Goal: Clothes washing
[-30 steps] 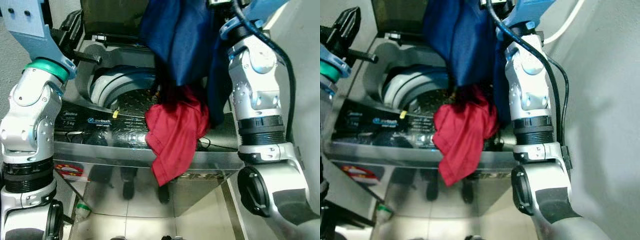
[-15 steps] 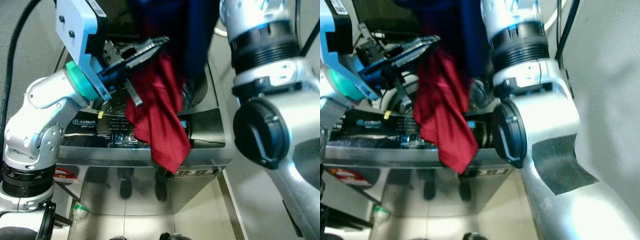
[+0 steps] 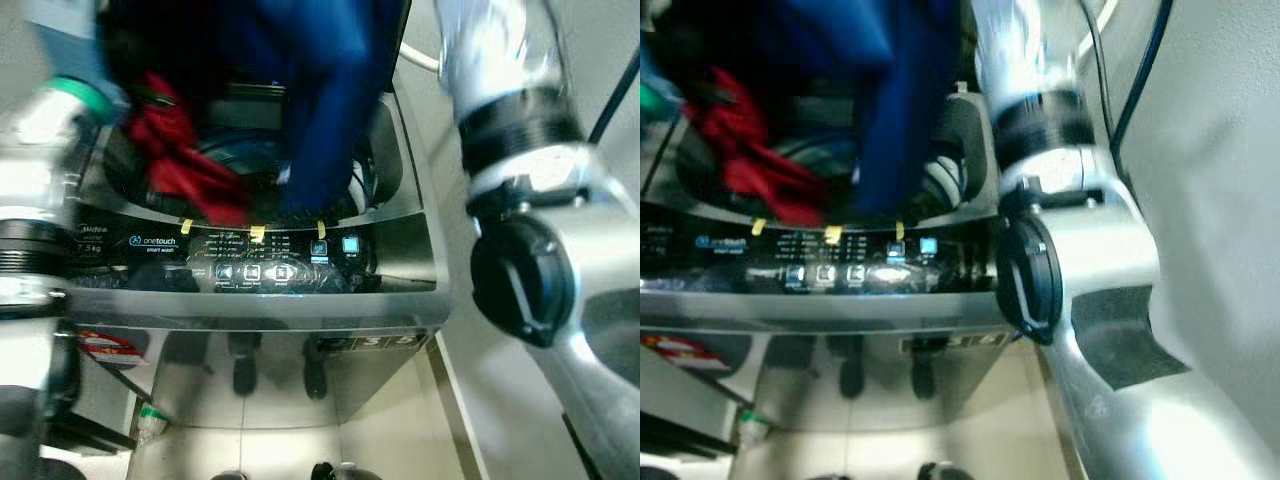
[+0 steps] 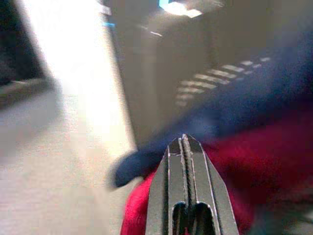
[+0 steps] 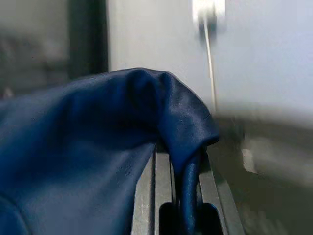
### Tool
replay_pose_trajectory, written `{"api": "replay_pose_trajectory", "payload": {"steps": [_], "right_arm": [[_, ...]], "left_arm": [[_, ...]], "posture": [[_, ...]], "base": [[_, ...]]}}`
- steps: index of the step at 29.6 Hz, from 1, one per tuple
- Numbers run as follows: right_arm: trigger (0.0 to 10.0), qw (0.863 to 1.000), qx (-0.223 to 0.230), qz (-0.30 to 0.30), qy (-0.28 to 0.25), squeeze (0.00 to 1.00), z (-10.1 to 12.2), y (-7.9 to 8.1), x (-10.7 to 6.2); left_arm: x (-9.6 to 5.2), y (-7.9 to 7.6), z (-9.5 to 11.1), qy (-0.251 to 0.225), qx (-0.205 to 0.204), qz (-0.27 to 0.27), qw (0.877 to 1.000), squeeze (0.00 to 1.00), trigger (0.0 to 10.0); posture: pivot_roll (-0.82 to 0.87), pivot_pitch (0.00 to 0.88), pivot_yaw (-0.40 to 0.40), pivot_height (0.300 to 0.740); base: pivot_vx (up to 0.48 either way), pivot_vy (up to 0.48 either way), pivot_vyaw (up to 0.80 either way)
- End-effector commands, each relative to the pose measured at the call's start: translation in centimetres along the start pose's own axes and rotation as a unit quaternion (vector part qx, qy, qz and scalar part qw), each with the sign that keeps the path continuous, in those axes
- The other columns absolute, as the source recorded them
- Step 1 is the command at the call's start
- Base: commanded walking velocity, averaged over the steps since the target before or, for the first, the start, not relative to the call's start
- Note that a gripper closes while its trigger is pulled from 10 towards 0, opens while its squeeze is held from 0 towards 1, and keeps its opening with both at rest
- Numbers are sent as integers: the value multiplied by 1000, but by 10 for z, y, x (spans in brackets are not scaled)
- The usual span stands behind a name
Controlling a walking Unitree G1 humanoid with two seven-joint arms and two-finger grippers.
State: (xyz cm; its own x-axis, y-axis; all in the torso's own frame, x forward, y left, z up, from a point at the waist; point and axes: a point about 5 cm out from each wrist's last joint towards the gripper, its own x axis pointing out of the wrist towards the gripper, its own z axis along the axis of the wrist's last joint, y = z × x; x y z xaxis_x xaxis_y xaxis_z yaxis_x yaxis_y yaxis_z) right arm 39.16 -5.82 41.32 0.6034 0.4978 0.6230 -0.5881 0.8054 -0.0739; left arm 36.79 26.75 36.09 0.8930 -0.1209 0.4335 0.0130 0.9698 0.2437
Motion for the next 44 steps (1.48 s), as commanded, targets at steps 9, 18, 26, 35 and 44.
{"api": "replay_pose_trajectory", "payload": {"steps": [9, 18, 26, 35, 44], "right_arm": [[10000, 980, -115, 46, 157, 0, -90, 78, -12], [10000, 982, -117, -14, 146, 1000, -77, 64, -5], [10000, 975, -134, 104, 144, 1000, -71, 73, -3], [10000, 949, -188, 182, 178, 0, -71, 65, -10], [10000, 942, -174, 206, 198, 0, -78, 38, -35]], "left_arm": [[-45, -64, -26, 70, -28, -242, 967, 0, 10000], [-90, -76, -7, 25, -41, -301, 952, 0, 10000], [-98, -80, 20, -13, -18, -276, 961, 0, 10000], [-99, -83, 27, -26, -31, -264, 964, 0, 10000], [-101, -86, 27, -18, -37, -256, 966, 0, 10000]], "posture": [[180, 80, -14, 740], [180, 88, -25, 740], [178, 90, -28, 740], [166, 90, -28, 740], [163, 91, -21, 740]], "base": [[0, 0, 0], [0, 0, 0], [0, 0, 0], [0, 0, 0], [0, 0, 0]]}}
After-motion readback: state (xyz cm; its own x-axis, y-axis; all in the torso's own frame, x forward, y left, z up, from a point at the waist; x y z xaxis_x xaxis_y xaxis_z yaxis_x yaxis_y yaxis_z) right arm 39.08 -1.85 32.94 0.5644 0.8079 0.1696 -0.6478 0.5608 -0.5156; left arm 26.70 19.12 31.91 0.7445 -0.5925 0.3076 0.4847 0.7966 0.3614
